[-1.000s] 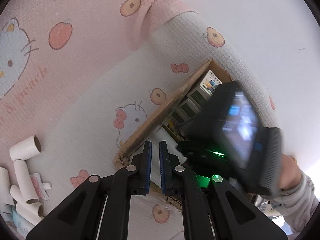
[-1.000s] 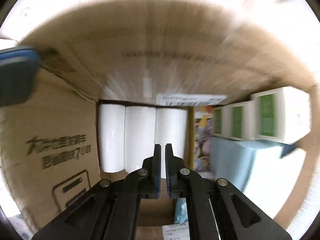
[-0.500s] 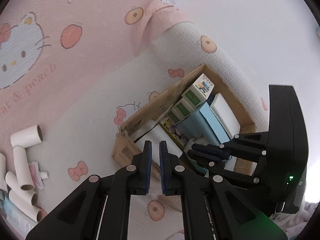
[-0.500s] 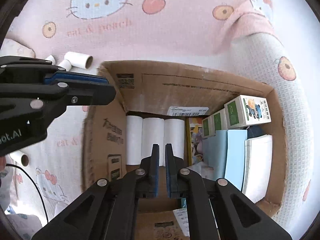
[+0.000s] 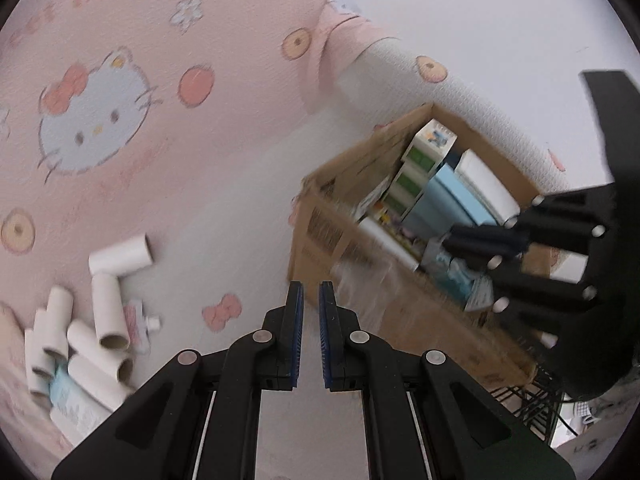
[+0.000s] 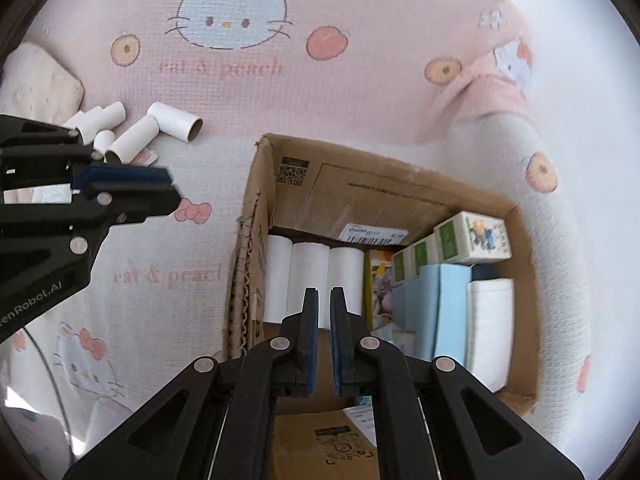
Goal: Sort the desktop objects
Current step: 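Withdraw both grippers from the box toward the tube pile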
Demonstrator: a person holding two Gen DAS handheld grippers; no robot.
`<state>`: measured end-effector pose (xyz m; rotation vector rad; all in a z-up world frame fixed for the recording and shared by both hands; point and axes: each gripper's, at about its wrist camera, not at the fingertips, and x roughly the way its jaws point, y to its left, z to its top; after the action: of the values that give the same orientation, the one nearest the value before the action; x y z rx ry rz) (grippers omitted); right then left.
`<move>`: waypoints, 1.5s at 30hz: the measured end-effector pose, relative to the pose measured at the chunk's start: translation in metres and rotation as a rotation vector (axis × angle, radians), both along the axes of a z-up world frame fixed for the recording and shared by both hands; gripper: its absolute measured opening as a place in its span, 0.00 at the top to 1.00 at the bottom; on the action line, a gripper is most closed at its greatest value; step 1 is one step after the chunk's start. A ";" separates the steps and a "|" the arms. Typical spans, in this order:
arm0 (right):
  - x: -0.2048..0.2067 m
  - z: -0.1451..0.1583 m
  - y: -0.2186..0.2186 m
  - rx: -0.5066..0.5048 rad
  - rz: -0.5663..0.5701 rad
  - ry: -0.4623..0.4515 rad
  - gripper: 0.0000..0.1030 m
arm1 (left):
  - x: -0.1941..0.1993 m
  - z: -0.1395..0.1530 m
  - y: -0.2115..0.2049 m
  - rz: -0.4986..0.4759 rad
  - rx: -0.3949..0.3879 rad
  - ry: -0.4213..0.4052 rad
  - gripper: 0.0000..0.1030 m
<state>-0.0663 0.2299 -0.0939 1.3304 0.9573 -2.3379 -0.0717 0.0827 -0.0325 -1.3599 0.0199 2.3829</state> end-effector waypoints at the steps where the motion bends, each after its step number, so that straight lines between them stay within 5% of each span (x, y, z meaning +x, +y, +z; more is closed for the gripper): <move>1: 0.004 0.002 -0.003 0.012 0.011 0.021 0.98 | 0.006 -0.004 -0.005 0.008 0.000 0.004 0.93; 7: 0.034 0.008 -0.021 0.005 0.074 0.200 0.98 | 0.019 -0.041 -0.028 0.084 -0.057 -0.083 0.92; 15: 0.054 -0.016 -0.053 -0.102 0.225 0.144 0.98 | 0.036 -0.065 -0.059 0.156 -0.065 -0.133 0.93; 25: 0.061 -0.067 -0.074 -0.180 0.267 0.105 0.98 | 0.041 -0.095 -0.105 0.264 -0.126 -0.231 0.93; 34: 0.066 -0.088 -0.092 -0.336 0.336 0.234 0.98 | 0.037 -0.103 -0.150 0.367 -0.053 -0.263 0.92; 37: 0.060 -0.102 -0.102 -0.341 0.339 0.264 0.98 | 0.033 -0.107 -0.170 0.421 0.042 -0.275 0.90; 40: 0.050 -0.114 -0.110 -0.362 0.321 0.231 0.98 | 0.031 -0.112 -0.186 0.463 0.116 -0.305 0.80; 45: 0.037 -0.134 -0.120 -0.367 0.320 0.094 0.98 | 0.028 -0.119 -0.200 0.511 0.090 -0.317 0.69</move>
<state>-0.0293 0.1099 -0.2275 0.8637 0.6635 -2.2045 -0.0438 -0.1176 -0.1513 -1.8554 -0.5794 2.4752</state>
